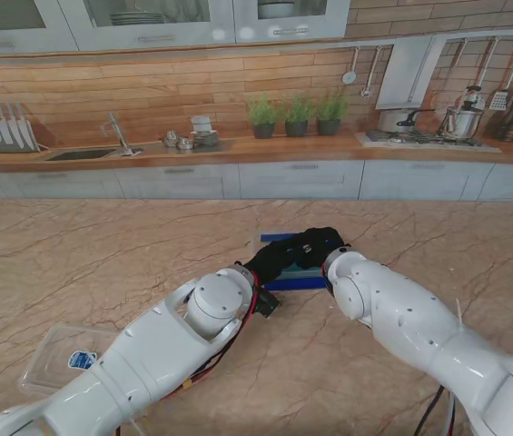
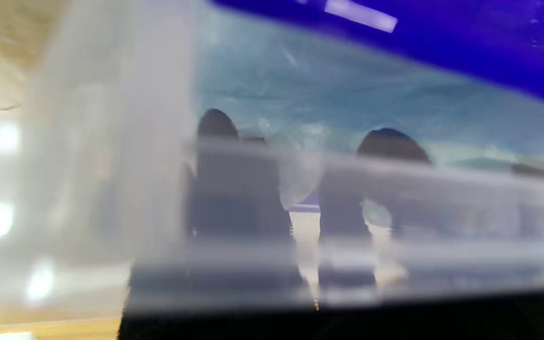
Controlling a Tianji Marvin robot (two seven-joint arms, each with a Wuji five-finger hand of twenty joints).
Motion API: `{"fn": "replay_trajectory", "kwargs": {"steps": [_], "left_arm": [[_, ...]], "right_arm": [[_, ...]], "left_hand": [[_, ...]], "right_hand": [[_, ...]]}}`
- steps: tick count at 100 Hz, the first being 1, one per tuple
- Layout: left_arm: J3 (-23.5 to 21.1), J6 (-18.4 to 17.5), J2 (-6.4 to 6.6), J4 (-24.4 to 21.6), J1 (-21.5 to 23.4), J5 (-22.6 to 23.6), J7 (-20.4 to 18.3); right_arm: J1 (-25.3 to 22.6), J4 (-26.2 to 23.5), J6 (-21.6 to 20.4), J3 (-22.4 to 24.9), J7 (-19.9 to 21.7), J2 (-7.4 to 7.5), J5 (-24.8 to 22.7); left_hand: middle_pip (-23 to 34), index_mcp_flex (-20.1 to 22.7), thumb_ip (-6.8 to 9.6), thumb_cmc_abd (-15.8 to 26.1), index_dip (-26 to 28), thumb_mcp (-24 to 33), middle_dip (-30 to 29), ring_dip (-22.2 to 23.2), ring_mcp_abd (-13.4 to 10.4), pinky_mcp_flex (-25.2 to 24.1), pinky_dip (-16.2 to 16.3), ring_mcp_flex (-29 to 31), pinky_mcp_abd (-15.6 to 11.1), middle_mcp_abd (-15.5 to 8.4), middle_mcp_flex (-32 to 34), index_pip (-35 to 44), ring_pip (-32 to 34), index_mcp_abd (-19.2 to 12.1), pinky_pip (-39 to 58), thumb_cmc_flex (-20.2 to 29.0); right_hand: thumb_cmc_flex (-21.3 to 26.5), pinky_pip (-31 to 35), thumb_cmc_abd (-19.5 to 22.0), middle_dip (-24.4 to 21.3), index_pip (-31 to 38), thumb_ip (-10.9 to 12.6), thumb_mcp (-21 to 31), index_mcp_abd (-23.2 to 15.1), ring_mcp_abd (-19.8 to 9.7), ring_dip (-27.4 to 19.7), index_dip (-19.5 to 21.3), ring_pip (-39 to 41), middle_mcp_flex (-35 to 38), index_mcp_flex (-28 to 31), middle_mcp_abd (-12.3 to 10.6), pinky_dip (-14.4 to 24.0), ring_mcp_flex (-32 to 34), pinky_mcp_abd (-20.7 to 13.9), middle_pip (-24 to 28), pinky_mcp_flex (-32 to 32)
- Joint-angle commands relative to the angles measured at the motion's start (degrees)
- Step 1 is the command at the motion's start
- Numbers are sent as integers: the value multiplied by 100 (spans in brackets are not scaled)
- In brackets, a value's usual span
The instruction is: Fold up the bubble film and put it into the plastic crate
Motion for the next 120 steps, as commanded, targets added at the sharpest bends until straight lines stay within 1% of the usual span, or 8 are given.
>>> {"fn": "replay_trajectory", "kwargs": {"steps": [1, 21, 44, 46, 50, 68, 93, 120], "left_arm": [[28, 33, -24, 19, 48, -12, -42], [36, 197, -42, -35, 36, 0, -1], [68, 342, -26, -90, -10, -18, -109], [72, 340, -27, -89, -12, -9, -108], [74, 342, -28, -90, -14, -4, -105], [62, 420, -18, -146, -2, -20, -111], [48, 420, 99, -352, 48, 181, -183], [35, 308, 247, -627, 123, 524, -208]], "right_arm": [[-48, -125, -1, 33, 24, 11, -10], [-177, -388, 73, 290, 121, 97, -102], [-325, -734, 92, 578, 247, 201, -251], [-336, -761, 85, 602, 247, 211, -277], [-363, -819, 71, 656, 246, 230, -324], [-532, -1147, 31, 947, 292, 321, -525], [-805, -1516, -3, 1317, 258, 415, -819], [-989, -1716, 31, 1528, 189, 445, -953]], "left_hand": [[-177, 174, 166, 233, -84, -117, -88, 125, -12, 112, -54, -170, -247, -131, -166, -219, -38, 35, -211, -162], [-326, 361, 163, 222, -167, -120, -185, 31, -40, 122, -204, -172, -269, -170, -235, -407, -118, 147, -257, -172], [-414, 550, 164, 231, -177, -121, -167, -167, -90, 137, -389, -169, -300, -234, -262, -703, -133, 153, -271, -182], [-410, 558, 164, 236, -174, -119, -163, -166, -96, 137, -392, -168, -304, -234, -261, -711, -129, 149, -268, -179], [-407, 566, 164, 234, -167, -121, -157, -165, -88, 136, -397, -172, -303, -235, -265, -725, -126, 140, -264, -183], [-396, 662, 167, 217, -102, -107, -137, -176, -122, 141, -416, -170, -334, -271, -257, -715, -127, 35, -254, -131], [-187, 750, 163, 199, 13, -112, -18, -151, -202, 150, -389, -161, -363, -384, -128, -680, -114, -3, -223, -74], [-48, 821, 157, 188, 91, -119, 67, -141, -269, 155, -334, -148, -404, -434, -88, -664, -111, -29, -206, -45]], "right_hand": [[-180, -297, -118, -73, -204, 9, -37, 33, 117, -97, 48, -258, -255, -185, 79, -146, -256, 227, -164, -197], [-319, -1077, 8, -89, -768, 143, -42, 166, 105, -364, 293, -913, -627, -356, 113, -562, -560, 295, -299, -484], [-464, -1247, 0, -98, -1165, 345, 35, 290, 135, -469, 571, -1124, -896, -423, 179, -674, -768, 285, -360, -571], [-480, -1258, -12, -97, -1344, 378, 54, 292, 132, -466, 906, -1116, -913, -395, 181, -673, -782, 289, -351, -577], [-489, -1269, -28, -98, -1404, 387, 55, 307, 128, -466, 1014, -1117, -937, -392, 189, -675, -806, 299, -352, -588], [-488, -1317, -74, -98, -1415, 390, 63, 307, 142, -461, 1036, -1119, -1013, -360, 220, -683, -891, 318, -362, -651], [-235, -1354, -134, -90, -1003, 191, 93, 254, 148, -441, 657, -1072, -1015, -340, 239, -638, -909, 330, -335, -666], [-185, -1321, -124, -86, -898, 151, 68, 249, 173, -431, 621, -1040, -1002, -328, 257, -622, -909, 352, -323, -662]]}}
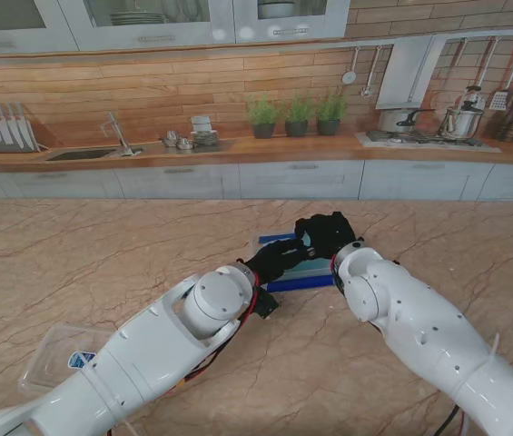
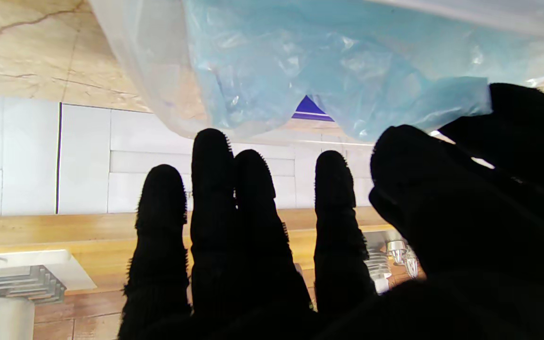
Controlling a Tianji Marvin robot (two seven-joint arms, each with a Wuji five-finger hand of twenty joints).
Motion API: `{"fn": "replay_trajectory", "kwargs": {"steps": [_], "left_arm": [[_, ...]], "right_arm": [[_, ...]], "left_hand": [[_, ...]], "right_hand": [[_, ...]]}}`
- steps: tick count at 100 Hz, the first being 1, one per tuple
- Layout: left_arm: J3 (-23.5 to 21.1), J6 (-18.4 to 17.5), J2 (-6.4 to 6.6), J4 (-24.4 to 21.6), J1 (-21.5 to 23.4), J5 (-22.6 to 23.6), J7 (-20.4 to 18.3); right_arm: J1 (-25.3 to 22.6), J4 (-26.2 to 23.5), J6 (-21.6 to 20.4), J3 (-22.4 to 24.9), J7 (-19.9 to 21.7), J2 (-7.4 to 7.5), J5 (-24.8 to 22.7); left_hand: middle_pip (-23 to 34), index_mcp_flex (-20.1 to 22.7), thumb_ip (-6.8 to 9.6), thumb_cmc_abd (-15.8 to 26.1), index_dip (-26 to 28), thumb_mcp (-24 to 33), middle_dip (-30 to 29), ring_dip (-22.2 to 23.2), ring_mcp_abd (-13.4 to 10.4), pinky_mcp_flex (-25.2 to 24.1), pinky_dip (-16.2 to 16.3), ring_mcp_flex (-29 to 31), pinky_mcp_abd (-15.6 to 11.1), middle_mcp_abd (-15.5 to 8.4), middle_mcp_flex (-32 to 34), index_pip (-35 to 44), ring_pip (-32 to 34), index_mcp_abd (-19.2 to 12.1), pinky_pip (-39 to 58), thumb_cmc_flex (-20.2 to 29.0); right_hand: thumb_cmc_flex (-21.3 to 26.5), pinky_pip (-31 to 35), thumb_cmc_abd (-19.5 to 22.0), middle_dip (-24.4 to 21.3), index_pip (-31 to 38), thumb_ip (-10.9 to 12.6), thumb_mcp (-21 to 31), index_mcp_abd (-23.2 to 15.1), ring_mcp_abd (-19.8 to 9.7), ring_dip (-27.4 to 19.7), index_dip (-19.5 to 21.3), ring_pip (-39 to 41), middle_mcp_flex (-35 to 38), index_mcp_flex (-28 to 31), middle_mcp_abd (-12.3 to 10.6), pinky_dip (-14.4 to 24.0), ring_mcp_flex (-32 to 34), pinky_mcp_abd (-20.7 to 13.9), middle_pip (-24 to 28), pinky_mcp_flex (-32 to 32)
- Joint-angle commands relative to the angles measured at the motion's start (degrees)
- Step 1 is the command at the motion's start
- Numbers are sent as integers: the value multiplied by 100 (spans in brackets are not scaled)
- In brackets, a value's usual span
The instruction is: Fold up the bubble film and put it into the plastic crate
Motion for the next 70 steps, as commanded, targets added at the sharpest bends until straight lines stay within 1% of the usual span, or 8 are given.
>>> {"fn": "replay_trajectory", "kwargs": {"steps": [1, 17, 29, 36, 42, 49, 57, 70], "left_arm": [[-22, -18, 28, -78, 80, -43, -14], [-74, -42, 69, -187, 140, -4, 3], [-90, -61, 80, -215, 160, 19, 21], [-94, -55, 82, -225, 164, 9, 18], [-97, -46, 83, -234, 169, -4, 13], [-104, -39, 89, -253, 179, -19, 0], [-124, -48, 103, -288, 204, -38, -11], [-149, -81, 128, -343, 236, -11, -6]], "right_arm": [[-18, -84, 5, 16, -41, 1, -16], [-37, -68, 12, 23, -113, -13, -4], [-30, -1, 55, -4, -292, -68, 74], [-1, 69, 82, -50, -405, -114, 153], [38, 129, 93, -106, -467, -143, 200], [99, 217, 121, -204, -539, -180, 247], [179, 333, 154, -328, -630, -227, 303], [335, 578, 247, -561, -825, -334, 420]], "left_hand": [[100, 324, 157, 192, 157, -120, 58, -51, -147, 45, -79, -93, -316, -219, 16, 70, -63, 359, -70, -46], [148, 346, 158, 183, 189, -118, 87, -42, -148, 45, -57, -92, -317, -217, 35, 73, -61, 354, -70, -26], [191, 354, 158, 184, 206, -118, 110, -24, -149, 44, -38, -90, -315, -215, 51, 68, -54, 356, -68, -21], [208, 353, 158, 183, 214, -120, 119, -18, -153, 43, -30, -92, -319, -212, 52, 64, -55, 356, -69, -21], [222, 358, 159, 188, 222, -118, 128, -17, -146, 42, -24, -93, -319, -210, 55, 63, -59, 358, -72, -12], [233, 364, 161, 186, 231, -113, 136, -16, -147, 41, -18, -92, -317, -208, 57, 62, -60, 342, -74, 5], [242, 371, 161, 186, 241, -114, 143, -15, -147, 42, -15, -94, -319, -213, 59, 65, -62, 326, -76, 14], [268, 387, 160, 184, 258, -114, 161, -11, -152, 43, -8, -91, -321, -210, 71, 72, -59, 320, -77, 31]], "right_hand": [[194, -113, -36, -21, 109, 8, 73, -12, 79, -45, -54, 20, -101, -52, 115, -30, -95, 151, -15, -72], [232, -84, 28, -15, 190, -23, 29, -32, 99, -37, -80, 49, -66, -51, 124, -22, -67, 169, 2, -53], [440, 36, 224, 6, 608, -71, -171, -106, 112, 7, -311, 177, 30, -107, 128, 4, -9, 220, 65, -25], [510, 158, 397, 78, 952, -71, -355, -193, 173, 161, -509, 508, 180, -104, 165, 29, 106, 238, 255, -11], [478, 230, 483, 115, 1059, -72, -450, -281, 219, 247, -576, 698, 253, -61, 194, 44, 144, 253, 356, -1], [462, 281, 514, 128, 1121, -62, -527, -387, 259, 283, -592, 795, 299, 35, 234, 50, 154, 283, 402, 0], [438, 313, 541, 135, 1177, -66, -572, -423, 292, 299, -583, 851, 371, 171, 244, 53, 202, 311, 432, 3], [233, 492, 672, 150, 1430, -118, -849, -427, 373, 345, -503, 1068, 666, 686, 268, 56, 403, 395, 530, 75]]}}
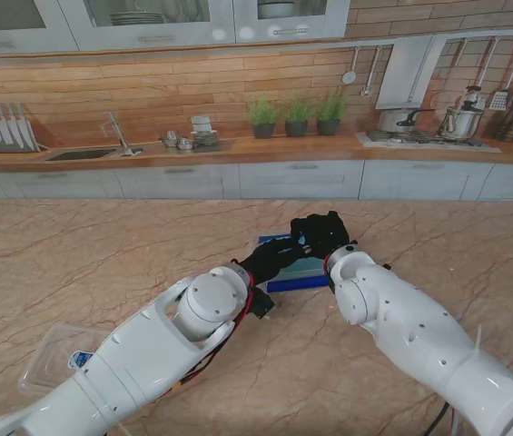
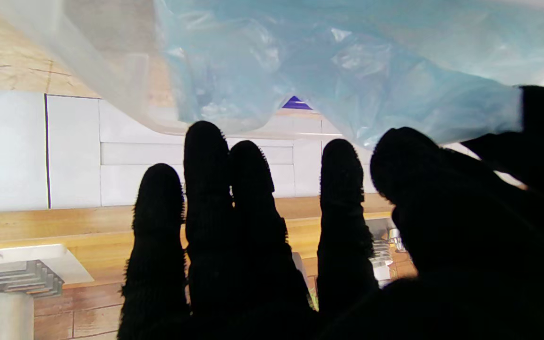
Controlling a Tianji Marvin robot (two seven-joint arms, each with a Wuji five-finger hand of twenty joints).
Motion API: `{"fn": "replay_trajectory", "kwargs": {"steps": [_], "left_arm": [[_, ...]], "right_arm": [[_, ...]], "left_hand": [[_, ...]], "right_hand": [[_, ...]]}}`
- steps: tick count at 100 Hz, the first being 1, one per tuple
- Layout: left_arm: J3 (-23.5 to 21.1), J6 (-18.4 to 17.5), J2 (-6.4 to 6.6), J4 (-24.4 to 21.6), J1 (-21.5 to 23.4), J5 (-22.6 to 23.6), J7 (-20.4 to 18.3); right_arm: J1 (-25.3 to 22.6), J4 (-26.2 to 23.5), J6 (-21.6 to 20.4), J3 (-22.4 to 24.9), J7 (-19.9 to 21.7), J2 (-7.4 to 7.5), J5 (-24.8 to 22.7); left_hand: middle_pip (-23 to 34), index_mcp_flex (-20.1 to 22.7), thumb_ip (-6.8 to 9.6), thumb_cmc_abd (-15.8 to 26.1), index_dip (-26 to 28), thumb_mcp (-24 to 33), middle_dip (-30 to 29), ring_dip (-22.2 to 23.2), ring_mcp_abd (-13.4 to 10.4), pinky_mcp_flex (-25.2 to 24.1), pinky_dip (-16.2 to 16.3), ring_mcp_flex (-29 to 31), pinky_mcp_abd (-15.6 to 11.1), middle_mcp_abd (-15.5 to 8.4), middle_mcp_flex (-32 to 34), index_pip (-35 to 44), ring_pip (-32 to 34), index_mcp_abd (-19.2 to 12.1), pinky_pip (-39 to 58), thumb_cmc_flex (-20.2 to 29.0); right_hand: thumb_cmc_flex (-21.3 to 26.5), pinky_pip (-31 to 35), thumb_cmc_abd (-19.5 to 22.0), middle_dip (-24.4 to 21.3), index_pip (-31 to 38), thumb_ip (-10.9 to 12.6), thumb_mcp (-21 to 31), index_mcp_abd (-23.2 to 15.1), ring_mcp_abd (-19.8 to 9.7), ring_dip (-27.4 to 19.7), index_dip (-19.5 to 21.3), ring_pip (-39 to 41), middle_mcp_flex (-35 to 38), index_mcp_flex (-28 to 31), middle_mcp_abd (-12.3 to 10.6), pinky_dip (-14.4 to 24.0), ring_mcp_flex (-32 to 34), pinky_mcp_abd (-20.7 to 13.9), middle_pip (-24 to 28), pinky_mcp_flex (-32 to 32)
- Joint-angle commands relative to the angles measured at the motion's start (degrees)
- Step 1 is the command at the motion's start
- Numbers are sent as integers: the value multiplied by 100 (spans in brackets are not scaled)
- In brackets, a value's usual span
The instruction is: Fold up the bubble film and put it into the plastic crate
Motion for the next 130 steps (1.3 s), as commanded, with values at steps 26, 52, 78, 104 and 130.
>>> {"fn": "replay_trajectory", "kwargs": {"steps": [26, 52, 78, 104, 130], "left_arm": [[-65, -39, 53, -209, 137, 17, -49], [-190, -88, 143, -482, 269, 50, -62], [-371, -293, 255, -824, 486, 128, -31], [-615, -666, 392, -1162, 827, 391, 93], [-1048, -862, 602, -1569, 1262, 816, 56]], "right_arm": [[391, 480, 176, -517, -46, -299, 332], [607, 911, 161, -900, -83, -450, 536], [708, 1126, 195, -1121, 21, -519, 656], [616, 1036, 288, -1056, 67, -486, 654], [371, 559, 325, -687, 67, -322, 402]], "left_hand": [[172, 287, 162, 172, 273, -108, 65, -1, -120, 32, 1, -89, -304, -199, 22, 241, -59, -136, -78, 75], [197, 299, 162, 165, 288, -110, 81, 12, -105, 30, 17, -93, -299, -186, 25, 239, -58, -133, -74, 102], [244, 341, 167, 161, 302, -101, 103, 50, -110, 35, 45, -80, -304, -205, 57, 249, -38, -157, -63, 152], [445, 447, 166, 136, 321, -96, 185, 291, -18, 8, 238, -85, -189, -157, 113, 269, 65, -145, 57, 237], [518, 502, 166, 128, 326, -94, 201, 412, 15, -15, 381, -83, -162, -140, 144, 282, 87, -149, 122, 271]], "right_hand": [[162, 428, 314, 96, 343, -46, -249, -113, 188, 119, 95, 357, 404, 522, 181, 43, 302, 276, 214, 73], [221, 547, 24, 105, 344, -15, 138, -165, 161, 106, 66, 440, 471, 519, 145, -23, 392, 265, 267, 143], [264, 582, -25, 101, 359, -45, 282, -173, 175, 120, 31, 488, 537, 599, 155, -39, 413, 265, 276, 122], [142, 579, -172, 91, 315, -96, 319, -17, 181, 113, -17, 477, 505, 541, 163, -63, 386, 291, 256, 89], [67, 578, -186, 86, 274, -101, 294, 42, 198, 112, -44, 468, 463, 498, 186, -73, 348, 292, 240, 65]]}}
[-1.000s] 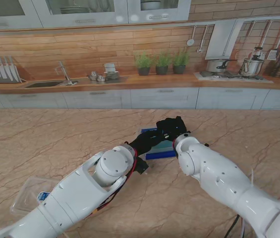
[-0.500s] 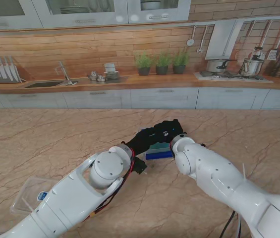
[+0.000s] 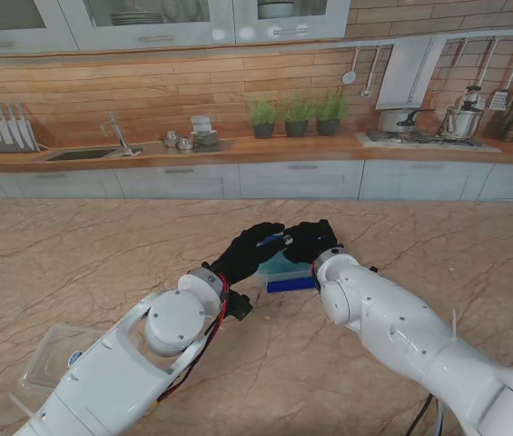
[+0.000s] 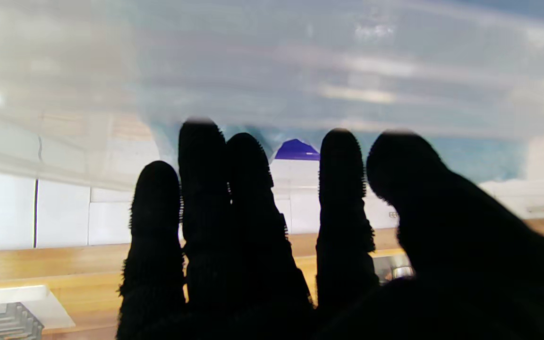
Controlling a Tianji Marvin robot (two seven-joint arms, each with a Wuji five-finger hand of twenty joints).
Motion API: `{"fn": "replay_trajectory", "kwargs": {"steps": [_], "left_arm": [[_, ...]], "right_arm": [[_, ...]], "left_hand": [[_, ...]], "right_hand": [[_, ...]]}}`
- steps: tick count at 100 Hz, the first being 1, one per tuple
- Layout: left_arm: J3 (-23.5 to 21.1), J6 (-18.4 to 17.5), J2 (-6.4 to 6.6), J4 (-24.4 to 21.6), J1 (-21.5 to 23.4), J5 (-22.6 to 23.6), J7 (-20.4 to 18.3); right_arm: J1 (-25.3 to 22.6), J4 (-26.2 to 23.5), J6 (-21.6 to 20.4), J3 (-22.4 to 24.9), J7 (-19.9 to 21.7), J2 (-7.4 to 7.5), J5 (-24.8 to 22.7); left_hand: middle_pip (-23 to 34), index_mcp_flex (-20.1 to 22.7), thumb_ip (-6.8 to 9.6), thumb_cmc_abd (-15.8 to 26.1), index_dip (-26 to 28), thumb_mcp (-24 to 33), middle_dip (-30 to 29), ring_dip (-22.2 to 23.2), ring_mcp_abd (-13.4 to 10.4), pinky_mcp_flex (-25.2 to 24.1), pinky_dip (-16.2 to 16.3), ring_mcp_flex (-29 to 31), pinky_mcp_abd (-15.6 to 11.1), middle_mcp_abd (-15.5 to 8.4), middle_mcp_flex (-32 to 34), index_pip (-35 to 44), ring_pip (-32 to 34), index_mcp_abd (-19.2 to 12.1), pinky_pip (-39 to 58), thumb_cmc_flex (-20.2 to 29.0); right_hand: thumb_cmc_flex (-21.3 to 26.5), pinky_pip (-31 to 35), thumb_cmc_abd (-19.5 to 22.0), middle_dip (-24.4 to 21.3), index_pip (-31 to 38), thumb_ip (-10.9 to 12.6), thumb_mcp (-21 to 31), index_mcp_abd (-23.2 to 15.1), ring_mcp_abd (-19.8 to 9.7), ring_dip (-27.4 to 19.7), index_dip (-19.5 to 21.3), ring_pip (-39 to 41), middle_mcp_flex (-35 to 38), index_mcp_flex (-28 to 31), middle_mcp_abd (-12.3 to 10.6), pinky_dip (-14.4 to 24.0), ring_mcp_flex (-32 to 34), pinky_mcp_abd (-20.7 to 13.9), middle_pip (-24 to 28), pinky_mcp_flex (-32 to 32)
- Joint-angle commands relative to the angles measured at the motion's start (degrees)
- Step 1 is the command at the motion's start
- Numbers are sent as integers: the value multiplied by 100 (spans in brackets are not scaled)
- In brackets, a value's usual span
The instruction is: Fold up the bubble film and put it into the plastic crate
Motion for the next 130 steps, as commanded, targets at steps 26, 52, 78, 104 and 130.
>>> {"fn": "replay_trajectory", "kwargs": {"steps": [26, 52, 78, 104, 130], "left_arm": [[-533, -233, 254, -414, 598, 520, 67], [-935, -352, 371, -707, 938, 878, 34], [-1340, -509, 503, -1003, 1291, 1454, -33], [-1821, -594, 594, -1222, 1719, 1998, -34], [-2305, -675, 689, -1288, 2072, 2717, -25]], "right_arm": [[-196, -417, -54, 251, 42, 159, -275], [-466, -824, -118, 615, 95, 309, -561], [-1017, -1539, -348, 1374, 61, 459, -888], [-1901, -2541, -497, 2270, 63, 479, -796], [-2841, -3395, -429, 2808, -35, 303, 209]], "left_hand": [[170, 236, 160, 98, 44, -92, 71, 211, 67, -38, 262, -60, -116, -101, 165, 150, 78, -153, 138, 174], [167, 255, 155, 103, 50, -95, 69, 224, 83, -47, 343, -42, -94, -94, 194, 155, 99, -184, 151, 178], [207, 397, 144, 75, 142, -104, 140, 334, 353, 95, 836, 126, 354, 18, 557, 253, 613, -240, 433, 152], [357, 512, 136, 30, 461, -109, 521, 546, 590, 617, 1521, 386, 978, 151, 1101, 671, 1650, -434, 842, 113], [359, 292, 137, -136, 653, -128, 682, 653, 762, 926, 1896, 696, 1284, 183, 1360, 1038, 1958, -494, 1061, -28]], "right_hand": [[-4, 235, -203, 74, 30, -92, 94, 56, 99, 60, -65, 99, 48, -18, 132, -82, 67, 170, 92, -65], [-69, 201, -203, 66, -6, -91, 56, 68, 93, 52, -70, 61, -4, -70, 130, -97, 9, 168, 65, -110], [-267, 160, -91, 45, -187, -46, -57, 166, 76, 26, -112, -43, -180, -269, 141, -107, -145, 170, -13, -154], [-489, 105, 179, 16, -1028, 129, -234, 359, 41, -16, 256, -298, -545, -620, 148, -76, -404, 76, -176, -152], [-617, -170, 355, -54, -2012, 399, -412, 607, 103, -94, 933, -671, -1103, -1044, 226, 32, -789, 27, -433, -324]]}}
